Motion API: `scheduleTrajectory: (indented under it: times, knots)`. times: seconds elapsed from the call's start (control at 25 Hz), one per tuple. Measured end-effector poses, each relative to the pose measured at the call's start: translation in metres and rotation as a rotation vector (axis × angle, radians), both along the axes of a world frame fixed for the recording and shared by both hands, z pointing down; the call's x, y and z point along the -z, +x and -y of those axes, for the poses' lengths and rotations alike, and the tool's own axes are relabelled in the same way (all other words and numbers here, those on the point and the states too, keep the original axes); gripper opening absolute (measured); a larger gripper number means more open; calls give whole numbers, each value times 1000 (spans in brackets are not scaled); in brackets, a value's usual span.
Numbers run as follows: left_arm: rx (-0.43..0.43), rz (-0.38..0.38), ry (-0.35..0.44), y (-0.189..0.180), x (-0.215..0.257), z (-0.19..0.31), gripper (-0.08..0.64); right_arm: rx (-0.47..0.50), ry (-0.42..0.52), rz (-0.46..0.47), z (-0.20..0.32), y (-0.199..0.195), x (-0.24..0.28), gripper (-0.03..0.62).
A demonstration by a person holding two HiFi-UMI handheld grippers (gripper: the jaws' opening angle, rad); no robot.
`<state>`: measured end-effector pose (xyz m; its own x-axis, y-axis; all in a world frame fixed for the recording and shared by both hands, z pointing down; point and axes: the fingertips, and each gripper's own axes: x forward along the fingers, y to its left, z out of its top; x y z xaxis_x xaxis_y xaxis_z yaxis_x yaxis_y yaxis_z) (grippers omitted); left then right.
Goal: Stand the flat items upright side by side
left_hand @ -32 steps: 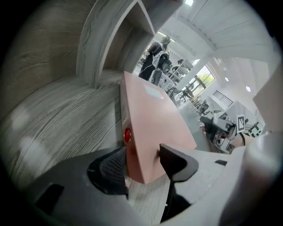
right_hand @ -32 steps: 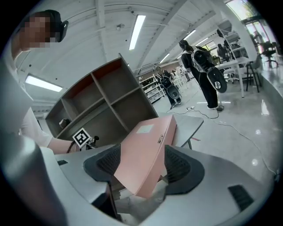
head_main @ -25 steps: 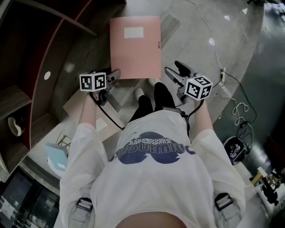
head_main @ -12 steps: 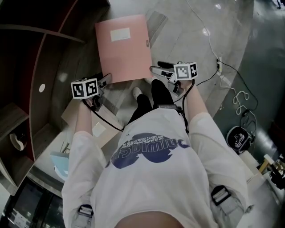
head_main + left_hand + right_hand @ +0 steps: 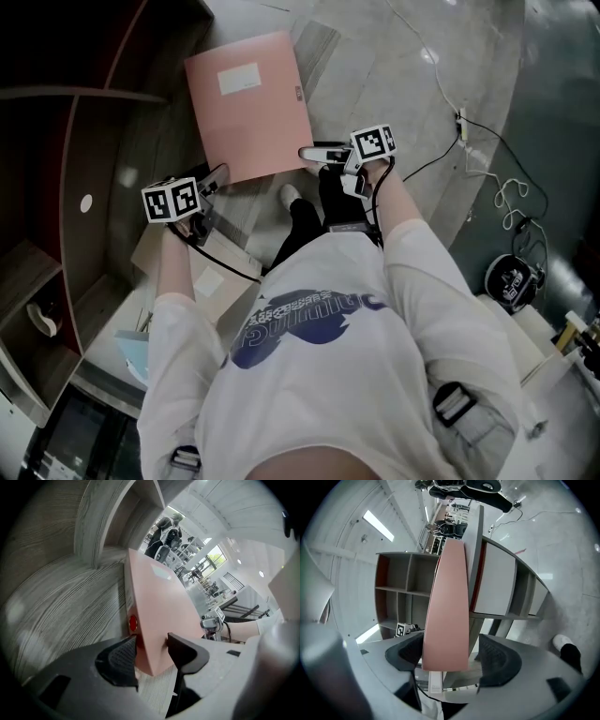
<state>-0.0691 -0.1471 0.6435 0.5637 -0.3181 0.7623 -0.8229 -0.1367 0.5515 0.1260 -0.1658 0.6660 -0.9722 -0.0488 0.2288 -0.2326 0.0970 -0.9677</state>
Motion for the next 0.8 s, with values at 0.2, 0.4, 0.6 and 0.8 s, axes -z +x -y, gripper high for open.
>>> scheduleTrajectory:
  times: [0.2, 0.4, 0.6, 0.8]
  knots:
    - [0, -3, -5, 0, -1, 1, 218, -9, -18, 68, 0, -8, -2, 359]
    - [-3, -3, -6, 0, 1, 1, 217, 27, 12, 226, 1, -19, 18, 339]
    - [-3, -1, -8, 1, 2, 1, 215, 44, 11, 249, 0, -18, 19, 300]
    - [-7, 7, 3, 1, 3, 1, 212, 47, 14, 251, 1, -19, 18, 295]
